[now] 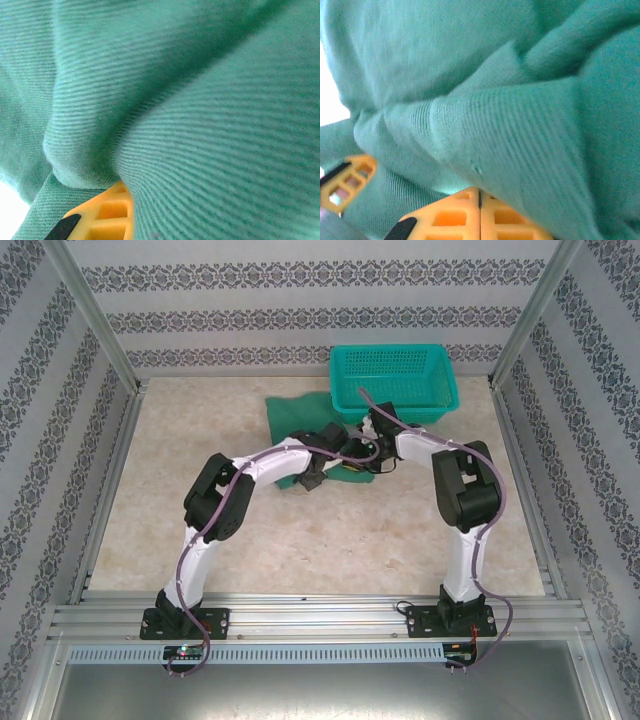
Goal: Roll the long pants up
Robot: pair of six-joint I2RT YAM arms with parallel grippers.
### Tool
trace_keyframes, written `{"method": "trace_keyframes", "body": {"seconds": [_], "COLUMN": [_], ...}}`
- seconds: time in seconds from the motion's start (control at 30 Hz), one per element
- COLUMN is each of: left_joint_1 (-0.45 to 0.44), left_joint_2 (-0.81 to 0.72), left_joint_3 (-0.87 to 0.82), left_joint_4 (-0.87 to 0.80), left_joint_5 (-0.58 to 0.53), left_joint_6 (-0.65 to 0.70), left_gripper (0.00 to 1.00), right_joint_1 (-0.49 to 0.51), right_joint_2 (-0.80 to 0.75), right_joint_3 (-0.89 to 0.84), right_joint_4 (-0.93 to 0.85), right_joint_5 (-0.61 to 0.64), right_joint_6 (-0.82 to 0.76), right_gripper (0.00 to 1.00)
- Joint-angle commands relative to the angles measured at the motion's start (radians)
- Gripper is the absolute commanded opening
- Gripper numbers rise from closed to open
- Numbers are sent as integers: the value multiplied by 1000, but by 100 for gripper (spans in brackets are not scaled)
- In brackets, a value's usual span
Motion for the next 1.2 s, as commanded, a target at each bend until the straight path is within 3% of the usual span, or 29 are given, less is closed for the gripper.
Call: {"method": "trace_keyframes", "body": {"seconds": [0.0,0.2,0.47,0.77,0.9,1.07,1.17], "left_joint_1": [-67,-77,-59,21,119,213,229], "left_joint_2": [39,-35,-128,-218,-246,-181,-106], "left_joint_3": [-102,-169,-160,-192,-245,-301,-300], "left_joint_4": [-347,-414,-384,-296,-248,-239,-235], "left_joint_5": [262,437,892,1271,1355,1292,1242], "left_joint_6": [-119,-183,-232,-272,-311,-283,-258], "left_gripper": [4,6,12,14,16,16,15], "right_joint_1": [-38,-73,-78,-79,-79,-62,-27], "right_joint_2": [-124,-292,-386,-448,-473,-520,-528], "right_joint_3": [-85,-220,-241,-266,-277,-295,-284], "right_joint_4": [-1,95,47,33,29,16,-20], "right_joint_5": [146,223,249,252,228,166,112], "right_joint_6": [18,65,56,58,50,37,12], "right_gripper": [14,19,19,19,19,11,1]}}
